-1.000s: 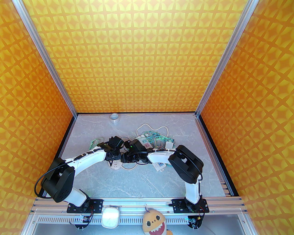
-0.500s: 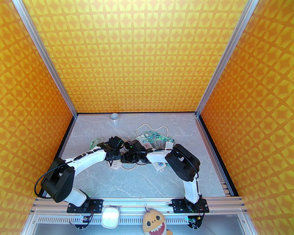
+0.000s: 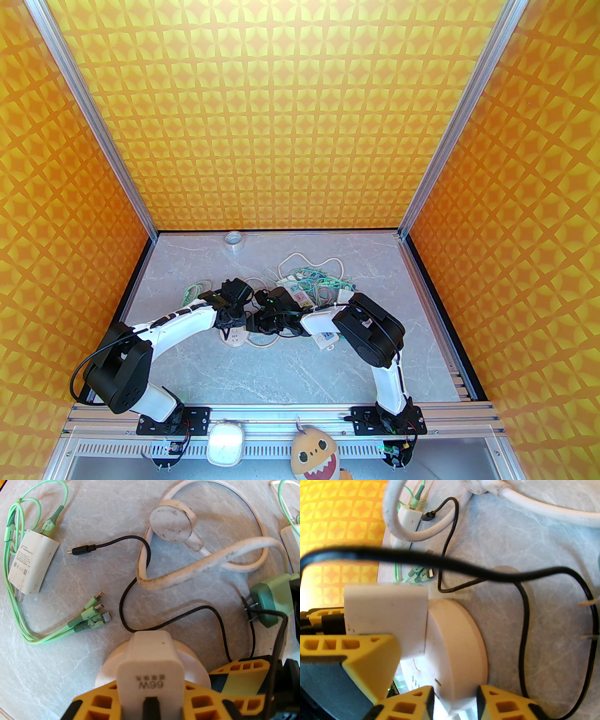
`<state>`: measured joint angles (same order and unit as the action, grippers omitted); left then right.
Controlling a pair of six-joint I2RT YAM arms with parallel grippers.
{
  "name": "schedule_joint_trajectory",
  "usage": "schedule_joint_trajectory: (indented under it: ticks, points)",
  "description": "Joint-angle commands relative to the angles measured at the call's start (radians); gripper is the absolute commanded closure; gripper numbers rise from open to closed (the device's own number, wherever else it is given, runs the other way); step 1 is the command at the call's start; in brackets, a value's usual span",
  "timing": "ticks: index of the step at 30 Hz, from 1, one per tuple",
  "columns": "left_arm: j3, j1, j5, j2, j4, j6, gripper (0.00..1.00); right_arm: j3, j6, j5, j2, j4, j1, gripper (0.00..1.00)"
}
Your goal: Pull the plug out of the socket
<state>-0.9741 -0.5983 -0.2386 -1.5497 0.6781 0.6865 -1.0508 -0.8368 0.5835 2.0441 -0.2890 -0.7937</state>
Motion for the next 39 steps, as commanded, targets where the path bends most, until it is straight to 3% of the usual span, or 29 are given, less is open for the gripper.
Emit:
schedule_joint_trajectory:
  ticks: [1, 21, 39]
  points:
    - [-0.002, -0.025, 0.081, 0.008, -0.036, 0.010, 0.77, -0.028, 0.025, -0.050, 0.049, 0.076, -0.025, 0.69]
    - [0.101, -0.046, 0.052, 0.117, -0.140, 0.018, 0.84, -0.071, 0.058, -0.158, 0.076, 0.252, -0.025, 0.70]
    - [-0.051, 0.009, 0.133, 0.034, -0.002, 0.013, 0.85, -0.077, 0.071, -0.188, 0.071, 0.288, -0.025, 0.70]
